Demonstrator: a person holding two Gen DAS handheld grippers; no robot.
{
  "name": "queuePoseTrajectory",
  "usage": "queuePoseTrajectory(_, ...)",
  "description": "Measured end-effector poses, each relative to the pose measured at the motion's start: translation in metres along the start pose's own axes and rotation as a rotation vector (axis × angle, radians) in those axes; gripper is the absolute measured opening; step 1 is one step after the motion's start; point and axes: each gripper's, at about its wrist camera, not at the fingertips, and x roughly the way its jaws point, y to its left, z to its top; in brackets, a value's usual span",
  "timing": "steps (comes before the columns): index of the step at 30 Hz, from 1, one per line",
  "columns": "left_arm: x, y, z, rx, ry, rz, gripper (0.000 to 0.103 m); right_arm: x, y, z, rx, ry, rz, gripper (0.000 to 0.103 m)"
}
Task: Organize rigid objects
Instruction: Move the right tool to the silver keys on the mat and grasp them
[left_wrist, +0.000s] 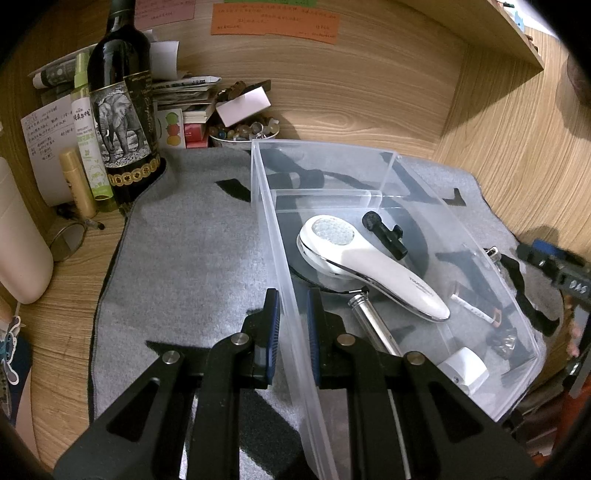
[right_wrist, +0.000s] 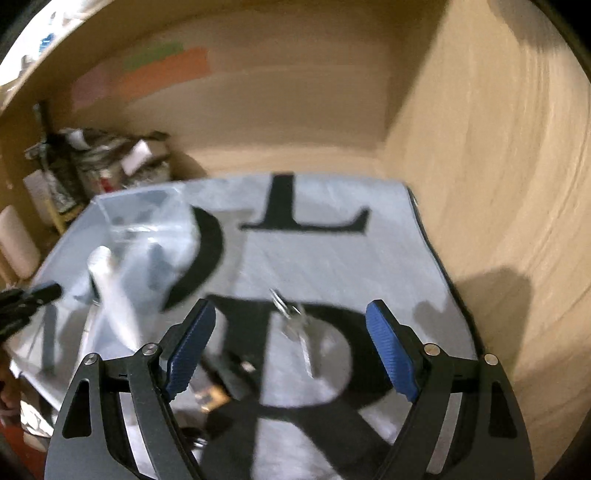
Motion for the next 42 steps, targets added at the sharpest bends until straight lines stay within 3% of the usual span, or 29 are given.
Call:
queuePoseTrajectory(6,0.0,0.0,0.0,0.0,0.001,0.0,0.013,0.037,-0.013,-0.016,0.046,0.115,0.001,0.079)
queuePoseTrajectory(8,0.0,0.001,-0.001,0.001,0.004,0.001,0.013,0.046,-0.015,-0.019,0.063,0.137,0.005,0.072)
queuePoseTrajectory(11,0.001,0.002,-0.002,0.002,0.008,0.001,0.013,0.052,-0.015,-0.019,0.062,0.141,0.0,0.058)
queuePoseTrajectory(13,0.001,0.003,-0.002,0.002,0.008,0.001,0.013,0.051,-0.014,-0.018,0.05,0.139,0.011,0.036)
queuePoseTrajectory(16,0.001,0.003,-0.002,0.002,0.008,0.0,0.013,0.053,-0.014,-0.015,0.037,0.135,0.019,0.015)
queuePoseTrajectory(19,0.001,0.003,-0.002,0.003,0.008,0.001,0.013,0.054,-0.012,-0.012,0.031,0.121,0.018,0.008)
queuePoseTrajectory(28,0.001,0.003,-0.002,0.002,0.008,0.001,0.013,0.033,0.003,0.002,-0.024,0.017,0.01,0.006)
queuePoseTrajectory(32,0.001,0.003,-0.002,0.002,0.008,0.002,0.013,0.035,0.003,0.007,-0.027,0.059,0.045,0.007)
queuePoseTrajectory(33,0.001,0.003,-0.002,0.002,0.008,0.001,0.013,0.038,0.003,0.007,-0.024,0.074,0.041,0.015)
queuePoseTrajectory(34,0.001,0.003,-0.002,0.002,0.008,0.002,0.013,0.041,0.002,0.007,-0.021,0.085,0.036,0.031)
queuePoseTrajectory(36,0.002,0.003,-0.002,0.003,0.009,0.002,0.013,0.05,0.0,0.006,-0.012,0.103,0.023,0.055)
queuePoseTrajectory(40,0.001,0.003,-0.002,0.003,0.009,0.002,0.013,0.065,-0.006,0.003,0.004,0.145,0.011,0.055)
queuePoseTrajectory(42,0.001,0.003,-0.002,0.002,0.009,0.002,0.013,0.075,-0.01,0.001,0.019,0.176,0.018,0.048)
